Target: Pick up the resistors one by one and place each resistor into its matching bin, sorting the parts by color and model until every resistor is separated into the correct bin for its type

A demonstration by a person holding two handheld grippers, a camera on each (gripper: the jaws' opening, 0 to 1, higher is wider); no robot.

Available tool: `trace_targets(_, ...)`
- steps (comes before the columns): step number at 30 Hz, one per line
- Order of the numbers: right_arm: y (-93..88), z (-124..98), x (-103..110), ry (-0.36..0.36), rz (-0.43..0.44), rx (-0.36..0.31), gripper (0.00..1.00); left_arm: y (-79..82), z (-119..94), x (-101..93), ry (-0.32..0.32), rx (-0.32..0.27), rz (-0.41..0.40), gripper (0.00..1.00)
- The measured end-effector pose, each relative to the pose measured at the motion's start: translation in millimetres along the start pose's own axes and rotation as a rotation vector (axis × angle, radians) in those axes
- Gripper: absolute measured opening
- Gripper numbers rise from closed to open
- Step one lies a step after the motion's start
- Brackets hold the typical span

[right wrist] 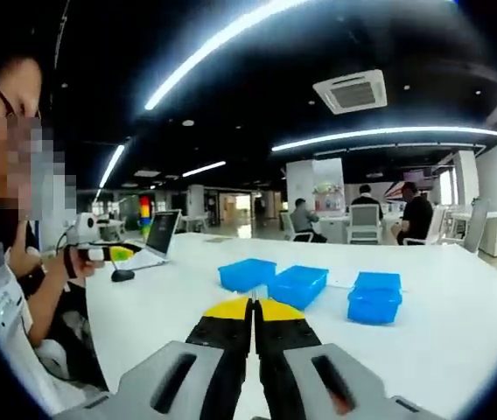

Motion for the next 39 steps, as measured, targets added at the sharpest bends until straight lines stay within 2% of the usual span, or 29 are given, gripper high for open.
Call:
trace_targets(6, -1.4, 13, -7, 0.002, 0.066, 0.011, 0.04, 0.2, -1, 0.6, 0.001, 0.000, 0.001, 0.28)
trace_targets(12, 7.3, 42, -16, 0.014, 0.087, 0.023, 0.04, 0.9, -1, 2.1, 0.004, -0.004, -0.002, 0.28)
trace_targets(17, 11.5, 87, -33, 0.032, 0.105, 0.059, 0.04, 1.9, -3, 1.9, 0.002, -0.009, -0.002, 0.28)
trace_targets(20, 19.9, 120, -51, 0.043, 0.131, 0.063, 0.04, 2.8, -4, 2.6, 0.006, -0.013, -0.003, 0.28)
trace_targets(23, 26.7, 151, -68, 0.025, 0.099, 0.107, 0.04, 3.7, -4, 3.5, 0.008, -0.015, -0.004, 0.28)
trace_targets(24, 29.3, 163, -73, 0.014, 0.095, 0.099, 0.04, 3.9, -5, 3.7, 0.008, -0.016, -0.004, 0.28)
trace_targets(29, 33.2, 213, -97, -0.005, 0.091, 0.141, 0.04, 4.4, -6, 5.6, 0.013, -0.020, -0.007, 0.28)
trace_targets(32, 31.8, 232, -108, -0.018, 0.111, 0.148, 0.04, 4.5, -6, 6.5, 0.015, -0.022, -0.009, 0.28)
trace_targets(35, 22.2, 258, -125, -0.063, 0.113, 0.185, 0.04, 4.2, -7, 6.7, 0.014, -0.022, -0.010, 0.28)
trace_targets(39, 10.4, 275, -140, -0.110, 0.143, 0.216, 0.04, 4.3, -7, 6.8, 0.014, -0.024, -0.012, 0.28)
Point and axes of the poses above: the point that each gripper's makers call its tool centre point, and the gripper's own axes: z roughly forward along the fingers, x roughly to its left, y roughly out of its top, the point moved 10 cm from there along -z, roughly backward along the fingers, and after that the axes turned 11 degrees about y, right-handed, at the moved point
